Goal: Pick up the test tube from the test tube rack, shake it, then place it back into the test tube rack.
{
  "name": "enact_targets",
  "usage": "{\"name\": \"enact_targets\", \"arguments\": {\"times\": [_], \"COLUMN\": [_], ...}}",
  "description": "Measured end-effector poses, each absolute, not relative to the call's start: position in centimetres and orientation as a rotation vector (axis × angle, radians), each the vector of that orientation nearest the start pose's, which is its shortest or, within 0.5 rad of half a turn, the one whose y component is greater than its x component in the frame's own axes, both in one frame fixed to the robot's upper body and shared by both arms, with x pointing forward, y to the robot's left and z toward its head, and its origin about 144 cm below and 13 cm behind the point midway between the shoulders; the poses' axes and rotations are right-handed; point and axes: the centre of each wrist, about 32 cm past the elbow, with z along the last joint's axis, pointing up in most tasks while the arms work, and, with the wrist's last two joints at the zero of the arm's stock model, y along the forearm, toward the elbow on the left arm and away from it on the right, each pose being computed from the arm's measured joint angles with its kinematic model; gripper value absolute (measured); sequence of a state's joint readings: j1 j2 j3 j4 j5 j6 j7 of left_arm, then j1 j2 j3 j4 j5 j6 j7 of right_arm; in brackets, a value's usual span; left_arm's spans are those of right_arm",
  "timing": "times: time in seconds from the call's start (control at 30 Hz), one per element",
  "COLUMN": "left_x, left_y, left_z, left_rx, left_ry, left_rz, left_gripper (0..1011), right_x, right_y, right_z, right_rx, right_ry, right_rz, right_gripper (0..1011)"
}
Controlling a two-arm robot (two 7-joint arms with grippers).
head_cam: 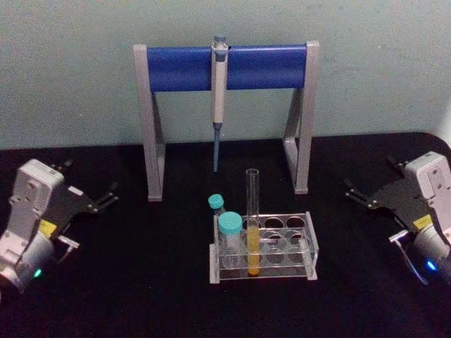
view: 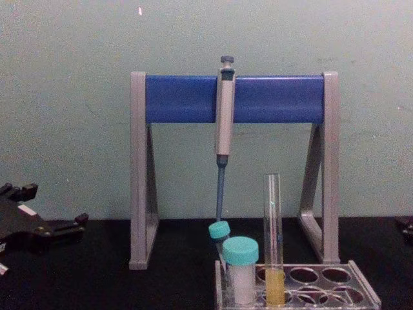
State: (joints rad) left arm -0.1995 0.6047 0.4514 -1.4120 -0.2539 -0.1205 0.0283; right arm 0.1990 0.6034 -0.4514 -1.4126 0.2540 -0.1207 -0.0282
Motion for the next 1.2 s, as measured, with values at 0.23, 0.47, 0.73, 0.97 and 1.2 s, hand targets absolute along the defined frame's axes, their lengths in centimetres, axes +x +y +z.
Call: {"name": "enact_targets", "arguments": {"times": [0.23,0.47,0.73,0.97,1.2], "left_x": [48.86,48.86,48.86,48.86,48.86], "left_y": [30.97,30.97,30.97,30.97,30.97], "left_z": [113.98,113.98,113.97,113.98,113.98], "left_rx": [0.304,0.304,0.305,0.305,0.304], "left_ry": [-0.285,-0.285,-0.285,-0.285,-0.285], "left_rz": [1.248,1.248,1.248,1.248,1.248], "left_gripper": [1001,1001,1001,1001,1001], "right_x": [48.86,48.86,48.86,48.86,48.86], "right_y": [-30.94,-30.97,-30.97,-30.97,-30.97], "right_z": [113.98,113.98,113.98,113.98,113.98], "right_rx": [-0.304,-0.305,-0.305,-0.304,-0.305], "right_ry": [-0.285,-0.285,-0.285,-0.285,-0.285], "right_rz": [-1.248,-1.248,-1.248,-1.248,-1.248], "right_gripper": [1000,1000,1000,1000,1000]}}
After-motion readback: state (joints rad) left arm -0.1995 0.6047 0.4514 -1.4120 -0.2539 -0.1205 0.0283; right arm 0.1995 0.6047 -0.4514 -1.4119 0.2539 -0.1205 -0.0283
